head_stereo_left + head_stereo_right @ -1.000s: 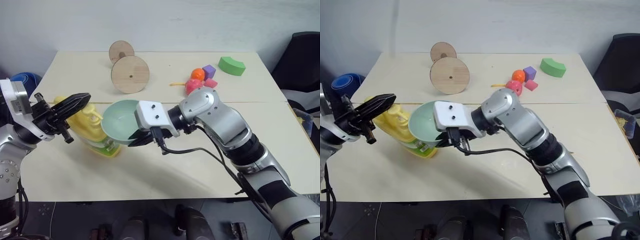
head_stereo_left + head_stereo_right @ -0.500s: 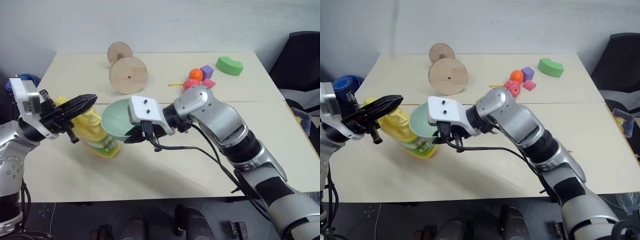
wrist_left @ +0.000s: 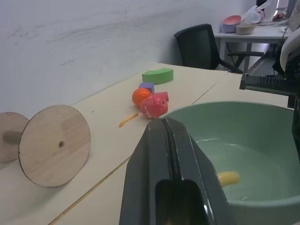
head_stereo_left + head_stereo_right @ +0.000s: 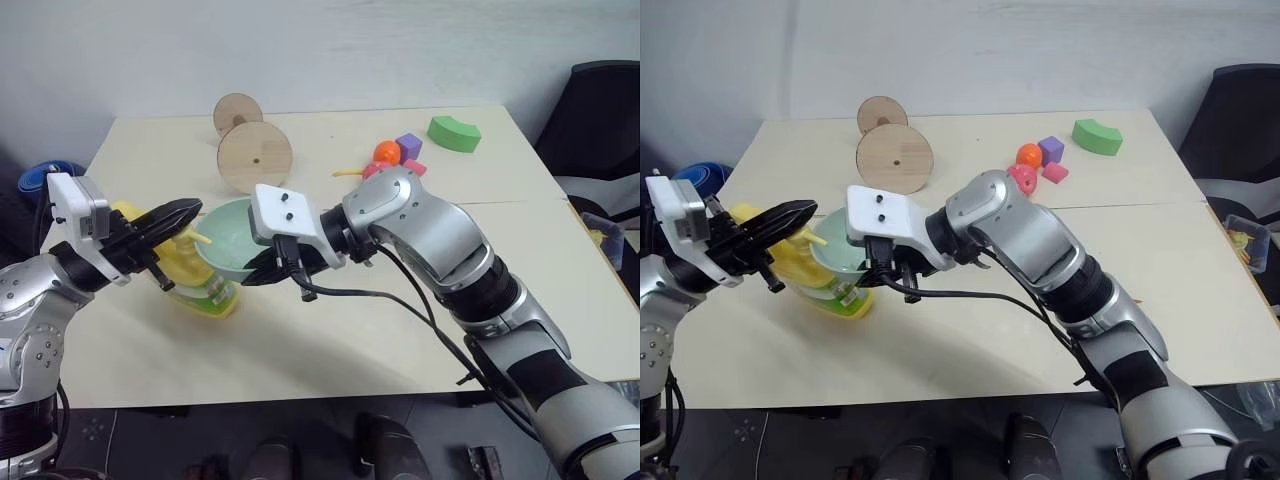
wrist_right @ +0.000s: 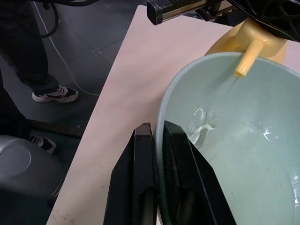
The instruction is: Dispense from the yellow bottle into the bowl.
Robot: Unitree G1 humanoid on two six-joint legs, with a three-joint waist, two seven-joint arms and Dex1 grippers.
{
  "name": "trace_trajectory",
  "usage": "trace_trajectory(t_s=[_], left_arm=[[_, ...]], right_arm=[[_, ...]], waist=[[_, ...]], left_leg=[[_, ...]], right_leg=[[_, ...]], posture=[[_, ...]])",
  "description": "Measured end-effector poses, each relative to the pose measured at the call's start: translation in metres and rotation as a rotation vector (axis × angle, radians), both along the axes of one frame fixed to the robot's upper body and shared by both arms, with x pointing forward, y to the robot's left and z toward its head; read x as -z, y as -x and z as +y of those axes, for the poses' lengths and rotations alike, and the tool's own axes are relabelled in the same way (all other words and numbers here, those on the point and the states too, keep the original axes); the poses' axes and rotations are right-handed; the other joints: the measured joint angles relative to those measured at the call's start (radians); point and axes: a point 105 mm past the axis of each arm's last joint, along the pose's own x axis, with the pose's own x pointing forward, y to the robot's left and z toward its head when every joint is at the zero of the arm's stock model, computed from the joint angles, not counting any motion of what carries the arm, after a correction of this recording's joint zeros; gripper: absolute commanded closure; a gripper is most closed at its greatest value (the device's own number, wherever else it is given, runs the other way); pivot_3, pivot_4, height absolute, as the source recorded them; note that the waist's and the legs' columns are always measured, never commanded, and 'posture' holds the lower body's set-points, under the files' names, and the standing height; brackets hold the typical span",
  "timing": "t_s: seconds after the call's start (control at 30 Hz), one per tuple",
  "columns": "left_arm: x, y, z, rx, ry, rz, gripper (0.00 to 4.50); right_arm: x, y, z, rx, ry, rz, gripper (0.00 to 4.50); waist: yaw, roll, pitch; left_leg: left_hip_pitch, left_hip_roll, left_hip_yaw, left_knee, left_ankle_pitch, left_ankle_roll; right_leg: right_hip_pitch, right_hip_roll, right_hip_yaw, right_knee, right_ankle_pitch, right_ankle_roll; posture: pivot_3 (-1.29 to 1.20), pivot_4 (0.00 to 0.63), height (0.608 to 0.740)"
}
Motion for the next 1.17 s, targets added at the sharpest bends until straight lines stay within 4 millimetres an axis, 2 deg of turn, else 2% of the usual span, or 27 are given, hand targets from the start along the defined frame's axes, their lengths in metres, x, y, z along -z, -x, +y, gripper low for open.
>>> trace_trajectory(t_s=[0.13,0.23,0.33,0.43,0.53,0.6,0.67,0.77,0.9,1.0,1.03,1.07,1.17], left_arm=[[-0.007,0.009,0.003,0.057,0.110,-0.015,4.49],[-0.010,0.021,0.017,0.090,0.148,0.031,4.49],[-0.004,0.043,0.033,0.123,0.112,0.158,4.49],[0.023,0.068,0.042,0.158,0.105,0.334,4.49],[0.056,0.091,0.044,0.177,0.057,0.489,4.49],[0.071,0.096,0.046,0.160,0.003,0.527,4.49],[0.086,0.097,0.045,0.138,-0.039,0.529,4.50],[0.105,0.088,0.044,0.062,-0.087,0.456,3.98],[0.135,0.089,0.031,0.048,-0.143,0.460,2.76],[0.148,0.087,0.035,-0.007,-0.241,0.410,1.79],[0.153,0.088,0.038,-0.025,-0.278,0.404,1.75],[0.160,0.091,0.042,-0.048,-0.309,0.409,1.75],[0.175,0.093,0.053,-0.104,-0.342,0.402,1.75]], right_arm=[[0.005,-0.003,-0.014,-0.001,-0.009,-0.009,4.50],[0.023,-0.019,-0.047,0.089,-0.003,-0.006,4.50],[0.059,-0.043,-0.092,0.222,0.047,-0.019,4.50],[0.102,-0.061,-0.125,0.321,0.094,-0.031,4.50],[0.126,-0.070,-0.135,0.328,0.089,-0.073,4.50],[0.135,-0.073,-0.137,0.327,0.078,-0.090,4.50],[0.140,-0.075,-0.137,0.314,0.054,-0.107,3.88],[0.131,-0.069,-0.141,0.291,-0.049,-0.128,2.96],[0.120,-0.032,-0.155,0.225,-0.223,-0.089,1.59],[0.114,-0.001,-0.180,0.252,-0.310,-0.049,0.55],[0.117,0.009,-0.193,0.287,-0.312,-0.038,0.18],[0.123,0.017,-0.208,0.335,-0.298,-0.020,0.04],[0.141,0.038,-0.238,0.451,-0.280,-0.001,0.04]], waist=[[0.000,-0.004,0.000],[0.000,-0.009,0.002],[-0.002,-0.013,0.003],[-0.008,-0.014,0.008],[-0.012,-0.016,0.011],[-0.008,-0.015,0.012],[-0.003,-0.014,0.013],[0.010,-0.014,0.013],[0.027,-0.015,0.012],[0.040,-0.015,0.012],[0.047,-0.015,0.012],[0.050,-0.016,0.012],[0.052,-0.017,0.011]], left_leg=[[-0.003,0.001,-0.001,0.000,0.000,-0.001],[-0.007,0.001,-0.002,0.000,0.000,0.000],[-0.007,0.001,-0.001,-0.001,-0.002,0.000],[-0.007,0.002,0.003,-0.002,-0.003,0.001],[-0.005,0.005,0.005,-0.001,-0.003,-0.001],[-0.005,0.005,0.004,-0.001,-0.003,-0.002],[-0.004,0.006,0.004,-0.001,-0.002,-0.003],[-0.005,0.006,0.000,-0.001,-0.003,-0.003],[-0.007,0.010,0.000,-0.001,-0.005,-0.003],[-0.007,0.010,0.000,-0.001,-0.006,-0.001],[-0.006,0.010,0.001,-0.001,-0.008,0.000],[-0.005,0.011,0.002,-0.001,-0.009,0.001],[-0.005,0.011,0.005,-0.001,-0.012,0.003]], right_leg=[[-0.002,-0.002,-0.001,-0.001,0.000,0.000],[-0.003,-0.001,-0.002,-0.004,0.000,0.000],[-0.003,0.001,-0.004,-0.009,0.000,0.000],[-0.003,0.002,-0.004,-0.010,0.000,0.001],[-0.003,0.003,-0.003,-0.009,-0.001,0.000],[-0.003,0.004,-0.003,-0.010,-0.001,-0.002],[-0.003,0.003,-0.002,-0.010,-0.001,-0.003],[-0.003,0.001,-0.003,-0.010,-0.001,-0.004],[-0.002,0.002,-0.005,-0.011,-0.001,-0.004],[-0.001,0.002,-0.006,-0.014,-0.001,-0.004],[0.000,0.002,-0.006,-0.016,-0.001,-0.004],[0.000,0.002,-0.005,-0.018,-0.001,-0.004],[0.001,0.002,-0.004,-0.019,0.000,-0.004]], posture=[[0.00,0.150,0.740],[0.00,0.150,0.740],[0.00,0.150,0.740],[0.00,0.150,0.740],[0.00,0.150,0.740],[0.00,0.150,0.740],[0.00,0.150,0.740],[0.00,0.150,0.740],[0.00,0.150,0.740],[0.00,0.150,0.740],[0.00,0.150,0.740],[0.00,0.150,0.740],[0.00,0.150,0.740]])
